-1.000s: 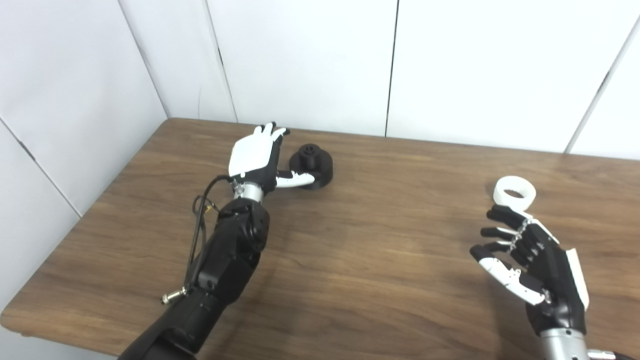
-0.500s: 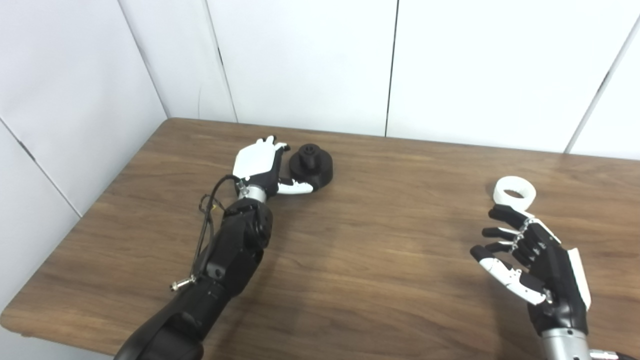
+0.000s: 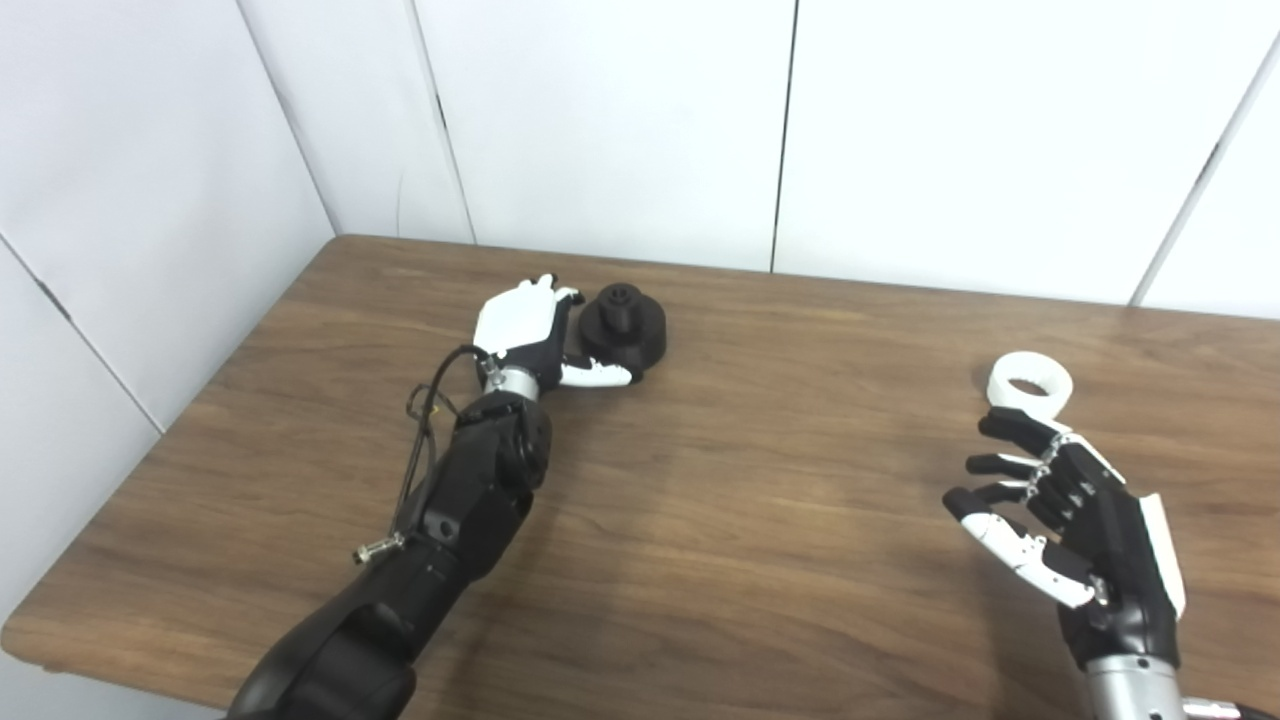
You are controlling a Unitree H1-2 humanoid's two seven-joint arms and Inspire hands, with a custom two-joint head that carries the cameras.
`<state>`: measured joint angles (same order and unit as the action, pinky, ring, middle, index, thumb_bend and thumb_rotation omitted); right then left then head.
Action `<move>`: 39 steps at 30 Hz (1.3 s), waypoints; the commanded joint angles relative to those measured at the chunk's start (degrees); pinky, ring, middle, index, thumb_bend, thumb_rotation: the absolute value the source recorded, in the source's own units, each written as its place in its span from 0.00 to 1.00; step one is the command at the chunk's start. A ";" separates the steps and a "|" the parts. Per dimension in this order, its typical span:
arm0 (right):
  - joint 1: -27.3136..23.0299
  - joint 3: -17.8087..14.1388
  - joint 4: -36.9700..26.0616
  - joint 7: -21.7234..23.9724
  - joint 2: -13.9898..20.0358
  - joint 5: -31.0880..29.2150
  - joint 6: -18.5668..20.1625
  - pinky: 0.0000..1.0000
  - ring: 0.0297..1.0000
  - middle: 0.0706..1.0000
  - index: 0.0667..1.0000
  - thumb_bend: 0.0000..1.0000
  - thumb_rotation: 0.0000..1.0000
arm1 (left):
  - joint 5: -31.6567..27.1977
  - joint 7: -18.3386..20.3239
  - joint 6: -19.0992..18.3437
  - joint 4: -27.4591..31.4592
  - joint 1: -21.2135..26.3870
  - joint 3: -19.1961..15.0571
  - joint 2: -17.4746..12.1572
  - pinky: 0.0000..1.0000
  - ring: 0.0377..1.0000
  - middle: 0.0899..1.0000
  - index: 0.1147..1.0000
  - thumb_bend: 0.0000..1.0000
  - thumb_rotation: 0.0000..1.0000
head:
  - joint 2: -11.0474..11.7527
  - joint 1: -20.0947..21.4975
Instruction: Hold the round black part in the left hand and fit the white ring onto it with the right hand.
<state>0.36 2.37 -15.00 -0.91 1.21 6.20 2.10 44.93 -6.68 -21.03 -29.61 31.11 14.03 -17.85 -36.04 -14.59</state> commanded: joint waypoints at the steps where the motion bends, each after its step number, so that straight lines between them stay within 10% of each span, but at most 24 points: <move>1: -1.26 -0.11 -2.47 -0.27 -0.39 0.28 -0.65 0.50 0.61 0.71 0.69 0.70 0.18 | 0.14 -1.94 1.33 -0.25 3.45 0.41 -0.86 0.93 1.00 1.00 0.81 1.00 0.58 | -0.06 -0.05; 39: -0.15 -0.01 -3.49 -0.34 -1.01 0.21 -0.85 0.49 0.60 0.71 0.69 0.70 0.15 | -7.08 -5.46 6.22 -3.98 4.92 0.07 1.78 0.93 1.00 1.00 0.79 0.98 0.54 | -0.87 1.01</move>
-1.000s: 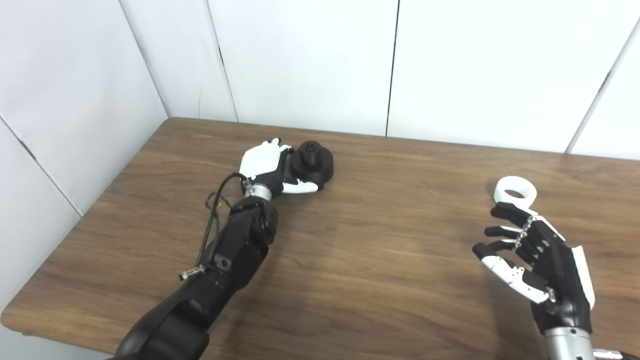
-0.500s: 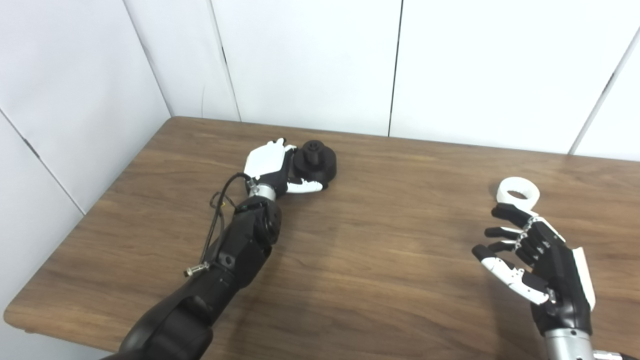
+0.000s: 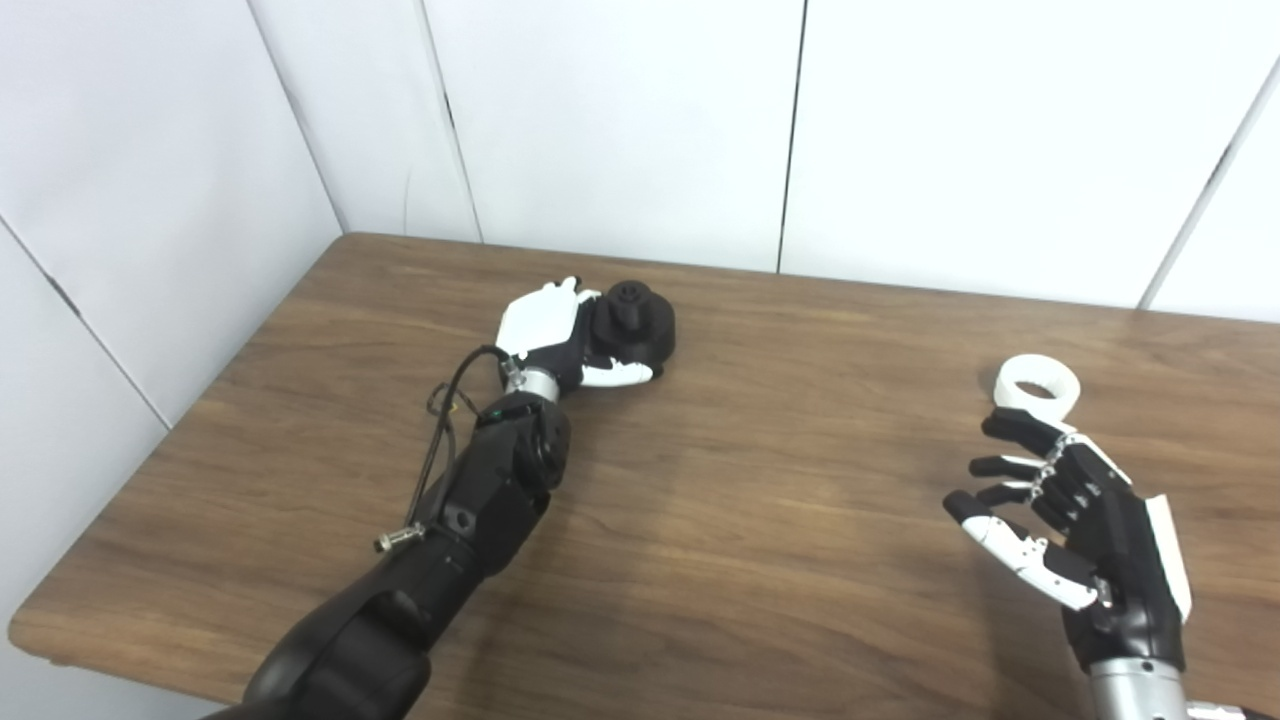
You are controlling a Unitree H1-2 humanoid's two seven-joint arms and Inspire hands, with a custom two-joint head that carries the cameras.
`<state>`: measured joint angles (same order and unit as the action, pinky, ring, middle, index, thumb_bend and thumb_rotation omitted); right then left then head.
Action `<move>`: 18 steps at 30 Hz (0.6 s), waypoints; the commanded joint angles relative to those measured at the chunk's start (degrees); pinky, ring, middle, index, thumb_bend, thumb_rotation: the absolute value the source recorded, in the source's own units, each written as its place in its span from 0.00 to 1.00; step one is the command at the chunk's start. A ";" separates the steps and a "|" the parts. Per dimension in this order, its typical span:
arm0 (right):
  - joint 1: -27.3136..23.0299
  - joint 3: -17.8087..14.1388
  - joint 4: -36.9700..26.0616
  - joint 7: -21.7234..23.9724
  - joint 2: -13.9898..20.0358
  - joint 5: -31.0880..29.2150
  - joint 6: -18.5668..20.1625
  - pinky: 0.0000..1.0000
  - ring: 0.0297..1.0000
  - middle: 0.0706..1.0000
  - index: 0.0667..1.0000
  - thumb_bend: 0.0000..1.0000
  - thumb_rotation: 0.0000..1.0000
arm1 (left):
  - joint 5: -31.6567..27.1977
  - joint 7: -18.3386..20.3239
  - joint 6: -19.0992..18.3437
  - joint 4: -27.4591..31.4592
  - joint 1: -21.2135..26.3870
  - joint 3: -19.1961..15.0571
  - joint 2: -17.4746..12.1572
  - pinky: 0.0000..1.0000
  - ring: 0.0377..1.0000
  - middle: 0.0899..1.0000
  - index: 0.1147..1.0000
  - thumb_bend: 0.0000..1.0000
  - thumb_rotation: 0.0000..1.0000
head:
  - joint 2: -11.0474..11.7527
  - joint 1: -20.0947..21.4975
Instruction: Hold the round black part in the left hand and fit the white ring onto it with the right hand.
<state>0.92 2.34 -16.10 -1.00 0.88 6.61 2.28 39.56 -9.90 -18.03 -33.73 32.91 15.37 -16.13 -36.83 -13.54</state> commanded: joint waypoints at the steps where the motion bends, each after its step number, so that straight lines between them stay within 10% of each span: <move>1: -0.68 0.00 -2.45 -0.24 -0.69 -0.26 -0.93 0.49 0.60 0.71 0.69 0.70 0.14 | -3.43 -2.68 4.72 -0.31 3.06 -2.34 0.55 0.93 1.00 1.00 0.77 0.97 0.49 | -0.08 -0.04; 18: -0.47 -0.12 -3.04 -0.43 -0.72 0.26 -0.40 0.49 0.61 0.72 0.69 0.69 0.16 | -12.20 -11.44 16.62 -8.69 3.31 -7.68 4.75 0.94 0.98 0.95 0.63 0.83 0.28 | -0.54 -0.09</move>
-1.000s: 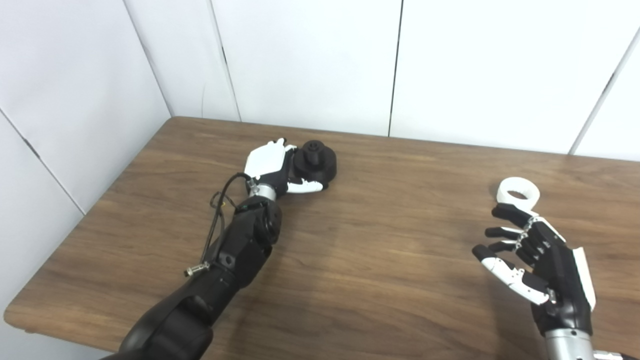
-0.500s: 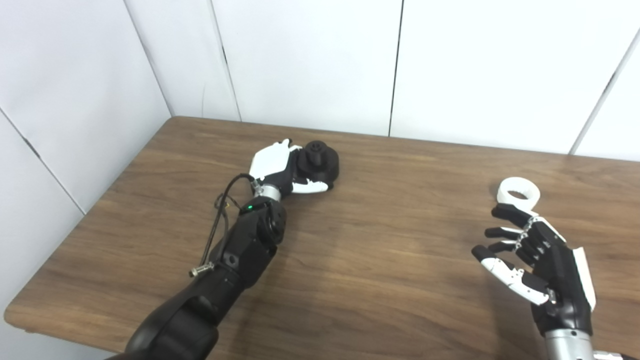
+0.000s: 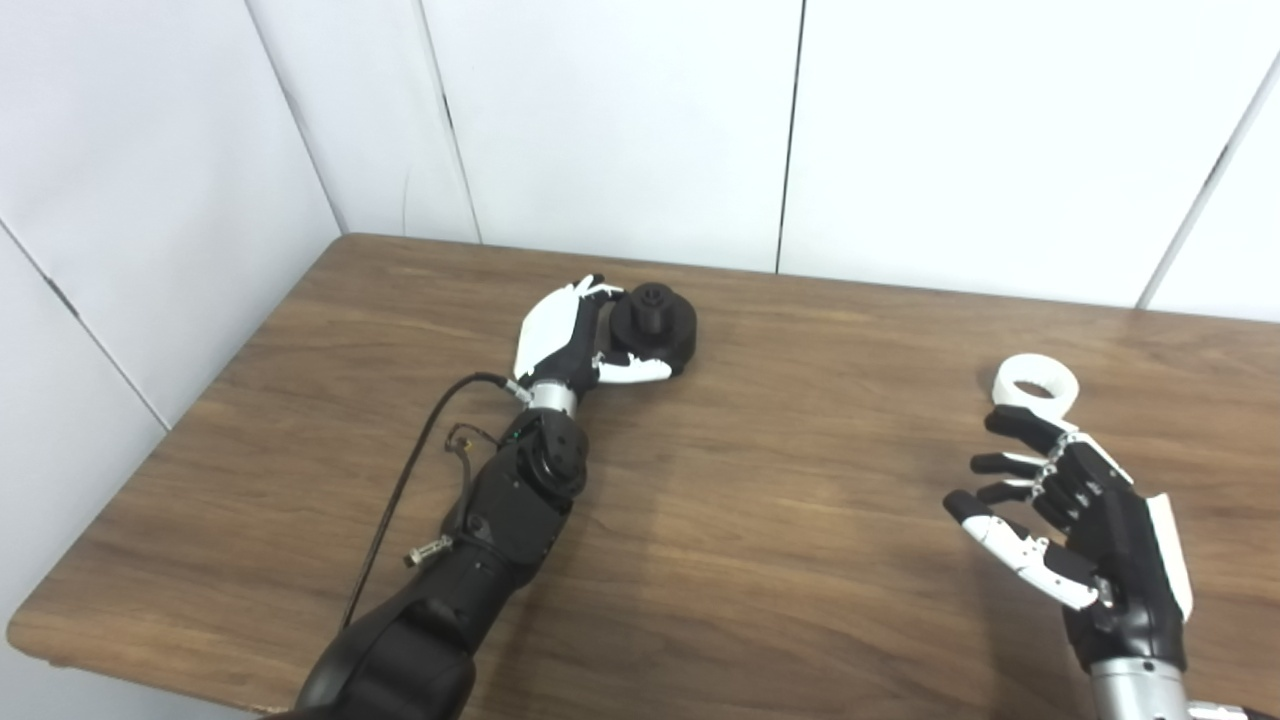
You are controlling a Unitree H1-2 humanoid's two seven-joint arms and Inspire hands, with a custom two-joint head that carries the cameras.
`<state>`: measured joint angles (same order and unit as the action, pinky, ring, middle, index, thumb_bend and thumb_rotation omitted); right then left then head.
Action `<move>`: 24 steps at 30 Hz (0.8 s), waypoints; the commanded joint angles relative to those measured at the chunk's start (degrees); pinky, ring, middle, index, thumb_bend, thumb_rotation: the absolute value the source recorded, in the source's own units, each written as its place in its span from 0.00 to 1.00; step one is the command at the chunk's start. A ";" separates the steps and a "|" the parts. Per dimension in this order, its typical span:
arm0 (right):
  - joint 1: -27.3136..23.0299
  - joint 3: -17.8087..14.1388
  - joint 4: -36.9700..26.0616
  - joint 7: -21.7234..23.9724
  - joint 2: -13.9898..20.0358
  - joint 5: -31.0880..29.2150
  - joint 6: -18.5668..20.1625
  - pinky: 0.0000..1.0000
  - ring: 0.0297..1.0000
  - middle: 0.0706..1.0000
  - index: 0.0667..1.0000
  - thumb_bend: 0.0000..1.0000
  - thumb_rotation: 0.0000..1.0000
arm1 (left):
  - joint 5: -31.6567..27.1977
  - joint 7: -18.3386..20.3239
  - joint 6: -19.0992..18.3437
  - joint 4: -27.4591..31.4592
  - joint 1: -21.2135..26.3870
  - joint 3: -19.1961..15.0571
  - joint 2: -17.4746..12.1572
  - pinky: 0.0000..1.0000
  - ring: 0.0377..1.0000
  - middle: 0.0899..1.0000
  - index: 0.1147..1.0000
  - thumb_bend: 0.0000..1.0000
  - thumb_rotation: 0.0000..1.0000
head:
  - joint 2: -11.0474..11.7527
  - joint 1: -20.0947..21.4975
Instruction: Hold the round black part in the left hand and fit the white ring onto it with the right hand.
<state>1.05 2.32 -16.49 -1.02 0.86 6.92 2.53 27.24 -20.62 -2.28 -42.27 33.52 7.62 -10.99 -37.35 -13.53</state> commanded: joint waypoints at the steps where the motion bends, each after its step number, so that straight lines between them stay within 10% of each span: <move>1: -0.61 -0.11 -2.67 -0.40 -0.71 -0.12 -0.61 0.49 0.61 0.72 0.69 0.69 0.15 | 0.07 -0.86 0.92 -0.25 2.71 0.15 -0.41 0.94 0.98 0.95 0.63 0.82 0.28 | -0.01 -0.09; 24: -1.34 -0.17 -2.63 -0.50 -0.91 -0.61 -0.28 0.49 0.60 0.70 0.68 0.70 0.15 | -0.35 2.14 -0.07 5.52 -2.09 1.94 -0.49 0.91 0.96 0.93 0.58 0.85 0.22 | -0.29 0.30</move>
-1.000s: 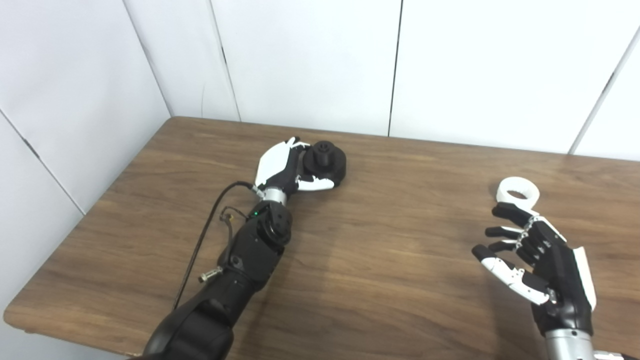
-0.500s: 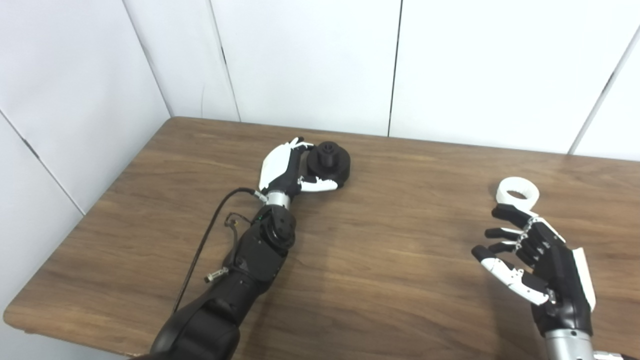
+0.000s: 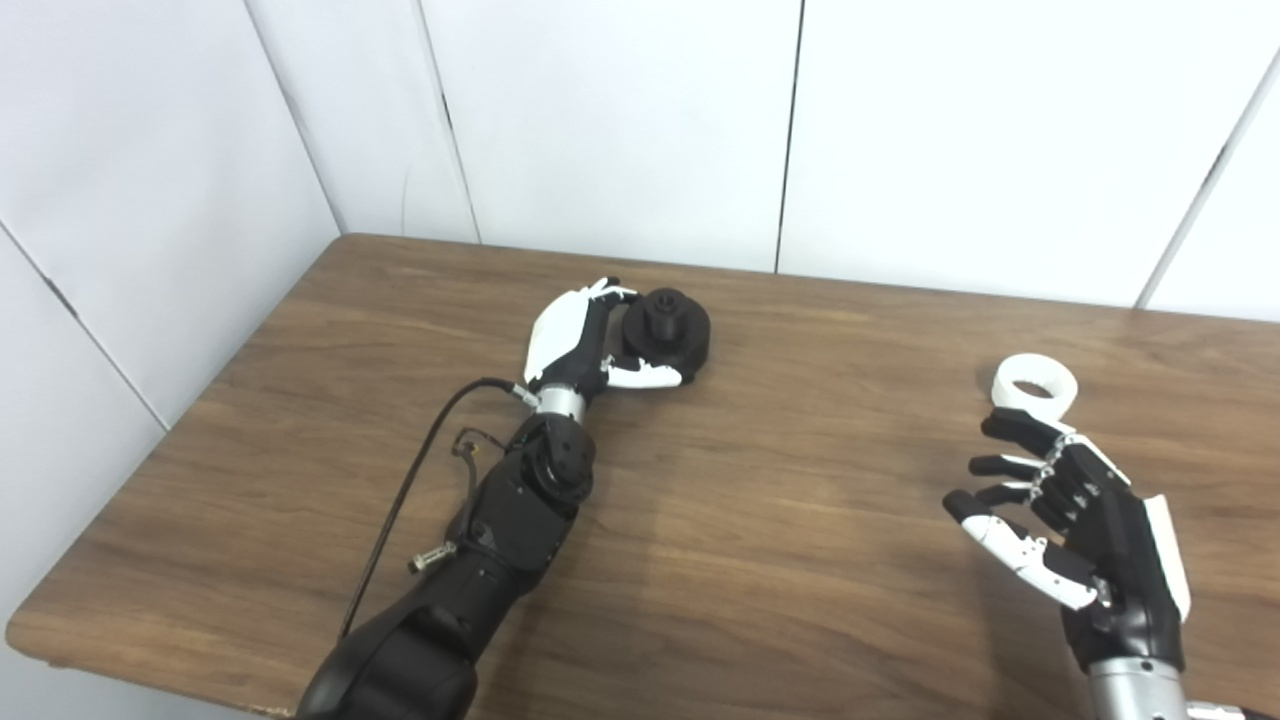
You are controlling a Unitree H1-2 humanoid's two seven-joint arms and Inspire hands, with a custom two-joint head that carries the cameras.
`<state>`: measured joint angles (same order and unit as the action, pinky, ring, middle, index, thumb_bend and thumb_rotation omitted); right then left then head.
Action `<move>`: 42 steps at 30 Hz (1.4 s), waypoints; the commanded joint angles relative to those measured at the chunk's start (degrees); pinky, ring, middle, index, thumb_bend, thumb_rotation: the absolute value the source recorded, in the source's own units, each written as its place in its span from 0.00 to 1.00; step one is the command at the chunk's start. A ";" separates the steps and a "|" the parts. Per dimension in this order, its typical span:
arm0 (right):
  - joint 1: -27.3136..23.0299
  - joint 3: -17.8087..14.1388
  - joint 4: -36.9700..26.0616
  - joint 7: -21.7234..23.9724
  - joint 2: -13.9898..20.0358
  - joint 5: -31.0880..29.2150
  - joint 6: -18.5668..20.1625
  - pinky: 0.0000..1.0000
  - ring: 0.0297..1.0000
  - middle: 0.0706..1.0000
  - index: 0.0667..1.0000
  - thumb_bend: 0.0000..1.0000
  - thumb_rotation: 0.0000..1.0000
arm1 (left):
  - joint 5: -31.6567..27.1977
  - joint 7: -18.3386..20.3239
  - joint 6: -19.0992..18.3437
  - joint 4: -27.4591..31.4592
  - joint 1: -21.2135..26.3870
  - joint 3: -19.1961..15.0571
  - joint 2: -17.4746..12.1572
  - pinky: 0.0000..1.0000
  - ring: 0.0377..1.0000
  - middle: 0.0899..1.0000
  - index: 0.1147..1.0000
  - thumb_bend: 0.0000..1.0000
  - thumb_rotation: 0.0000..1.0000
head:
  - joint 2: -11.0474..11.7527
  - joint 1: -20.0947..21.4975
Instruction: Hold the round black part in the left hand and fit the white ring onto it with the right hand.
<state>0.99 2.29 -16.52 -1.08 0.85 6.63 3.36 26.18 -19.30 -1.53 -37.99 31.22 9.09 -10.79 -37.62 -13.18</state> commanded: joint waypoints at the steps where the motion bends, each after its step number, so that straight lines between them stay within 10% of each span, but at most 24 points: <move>1: -1.30 -0.12 -2.62 -0.50 -0.89 -0.11 -1.05 0.49 0.60 0.70 0.68 0.70 0.15 | 0.71 1.09 -1.06 1.88 -0.17 0.54 -0.67 0.90 0.96 0.93 0.58 0.85 0.22 | -0.05 -0.10; 42: -1.72 0.61 -2.04 -0.74 -1.63 0.35 -1.17 0.48 0.60 0.71 0.69 0.69 0.16 | 2.50 16.40 -6.29 41.67 -25.13 5.74 1.09 0.85 0.98 0.94 0.54 0.87 0.22 | -0.59 1.41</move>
<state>0.83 2.63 -17.41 -1.50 0.07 6.99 3.63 28.74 -5.04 -7.51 2.01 6.62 13.99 -9.76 -38.14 -11.69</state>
